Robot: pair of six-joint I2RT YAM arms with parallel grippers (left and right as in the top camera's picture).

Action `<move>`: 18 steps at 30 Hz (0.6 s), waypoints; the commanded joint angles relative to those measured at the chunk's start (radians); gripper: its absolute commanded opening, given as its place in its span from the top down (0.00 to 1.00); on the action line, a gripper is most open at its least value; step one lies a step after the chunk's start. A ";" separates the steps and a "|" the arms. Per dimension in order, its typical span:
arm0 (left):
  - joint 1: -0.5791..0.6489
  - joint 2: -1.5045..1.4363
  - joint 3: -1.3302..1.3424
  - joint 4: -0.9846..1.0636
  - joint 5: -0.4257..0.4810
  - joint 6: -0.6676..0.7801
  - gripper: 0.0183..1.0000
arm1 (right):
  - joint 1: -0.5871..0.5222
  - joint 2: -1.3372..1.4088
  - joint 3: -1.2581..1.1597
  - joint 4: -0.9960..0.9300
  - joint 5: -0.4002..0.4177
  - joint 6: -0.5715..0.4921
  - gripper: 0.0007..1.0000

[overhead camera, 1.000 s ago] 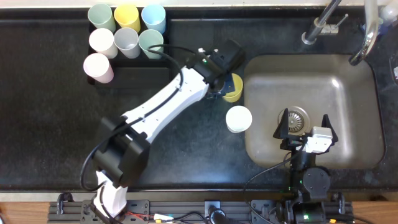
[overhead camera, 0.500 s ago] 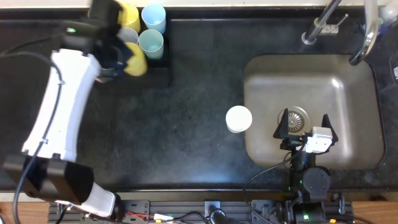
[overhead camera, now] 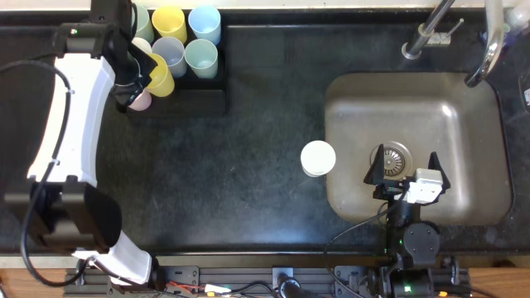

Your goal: Store Cups

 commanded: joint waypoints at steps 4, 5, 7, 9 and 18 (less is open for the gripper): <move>0.004 0.060 0.010 0.007 0.003 0.014 0.98 | 0.005 -0.008 -0.013 0.007 -0.003 -0.003 0.00; 0.004 0.071 0.011 0.010 0.003 0.014 0.98 | 0.005 -0.008 -0.013 0.007 -0.003 -0.003 0.00; 0.004 0.090 0.011 0.018 0.004 0.014 0.98 | 0.005 -0.008 -0.013 0.007 -0.003 -0.003 0.00; 0.004 0.111 0.010 0.028 0.003 0.014 0.98 | 0.005 -0.008 -0.013 0.007 -0.003 -0.003 0.00; 0.003 0.180 0.010 0.058 0.003 0.014 0.98 | 0.005 -0.008 -0.013 0.007 -0.003 -0.003 0.00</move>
